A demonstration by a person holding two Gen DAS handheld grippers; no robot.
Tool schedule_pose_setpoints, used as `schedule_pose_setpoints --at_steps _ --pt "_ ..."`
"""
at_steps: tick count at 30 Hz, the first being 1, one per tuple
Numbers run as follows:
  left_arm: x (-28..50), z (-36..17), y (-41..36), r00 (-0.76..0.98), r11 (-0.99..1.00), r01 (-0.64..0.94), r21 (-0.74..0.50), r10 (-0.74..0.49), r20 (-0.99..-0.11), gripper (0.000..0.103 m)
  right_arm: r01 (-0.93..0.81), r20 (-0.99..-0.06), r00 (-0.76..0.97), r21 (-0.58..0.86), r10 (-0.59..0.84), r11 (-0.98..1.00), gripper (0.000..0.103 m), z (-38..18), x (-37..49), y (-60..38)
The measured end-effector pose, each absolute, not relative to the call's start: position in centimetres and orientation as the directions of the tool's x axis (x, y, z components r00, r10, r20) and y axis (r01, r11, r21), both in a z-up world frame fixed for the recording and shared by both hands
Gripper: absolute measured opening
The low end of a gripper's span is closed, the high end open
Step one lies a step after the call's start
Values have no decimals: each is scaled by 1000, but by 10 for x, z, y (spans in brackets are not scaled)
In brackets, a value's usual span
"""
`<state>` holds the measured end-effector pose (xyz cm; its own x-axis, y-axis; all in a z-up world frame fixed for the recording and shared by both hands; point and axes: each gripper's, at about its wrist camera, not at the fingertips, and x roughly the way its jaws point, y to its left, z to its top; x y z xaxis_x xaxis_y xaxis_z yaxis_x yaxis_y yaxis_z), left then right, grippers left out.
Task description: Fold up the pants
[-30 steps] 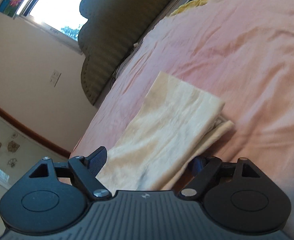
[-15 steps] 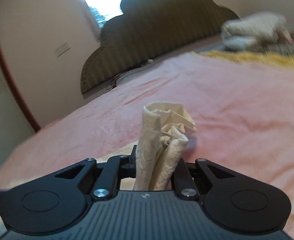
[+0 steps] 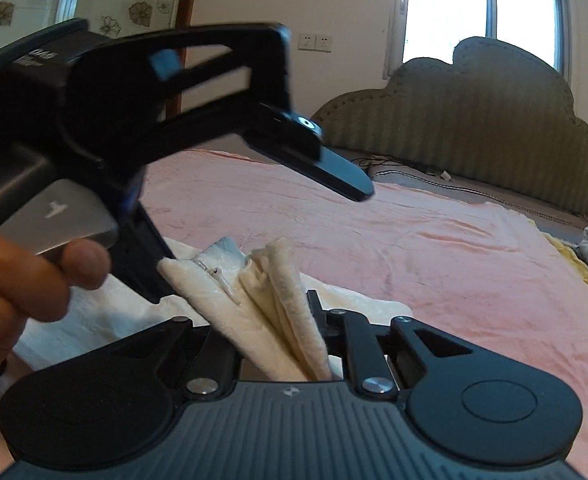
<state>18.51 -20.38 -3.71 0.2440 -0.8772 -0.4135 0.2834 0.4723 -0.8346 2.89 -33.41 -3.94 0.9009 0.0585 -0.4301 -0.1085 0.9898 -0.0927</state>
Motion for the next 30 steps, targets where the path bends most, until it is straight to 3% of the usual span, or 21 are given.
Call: schedule_pose_setpoints --at_steps 2,3,4,7,9,17,23,24,27,30 --pt "192 -39 -196 275 521 273 -809 -848 -453 75 -123 -434 900 -157 44 980 13 -41 26 -323" --pt "196 -41 -191 289 546 262 -796 -831 -475 64 -132 -437 898 -170 45 977 13 -42 26 -318" --pt "199 -42 -187 299 566 253 -785 -817 -493 46 -142 -442 895 -170 53 975 13 -43 27 -318" --pt "205 -42 -177 322 646 266 -715 -759 -566 14 -181 -458 885 -175 83 968 13 -42 34 -305" --pt "204 -36 -167 353 685 295 -666 -726 -590 9 -217 -467 877 -175 113 960 13 -41 39 -296" --pt "207 -11 -122 545 882 383 -276 -457 -703 8 -421 -487 829 -218 276 881 14 -41 71 -227" --pt "208 -35 -98 592 917 357 -180 -371 -715 9 -502 -537 774 -196 336 842 14 -62 92 -188" --pt "207 -38 -98 590 916 365 -169 -368 -719 14 -507 -550 766 -199 333 838 14 -66 93 -184" --pt "200 -35 -87 614 929 343 -141 -335 -714 45 -502 -575 763 -241 295 830 22 -73 87 -175" --pt "191 -23 -71 693 961 271 -57 -236 -682 61 -552 -590 725 -191 355 812 30 -62 72 -183"
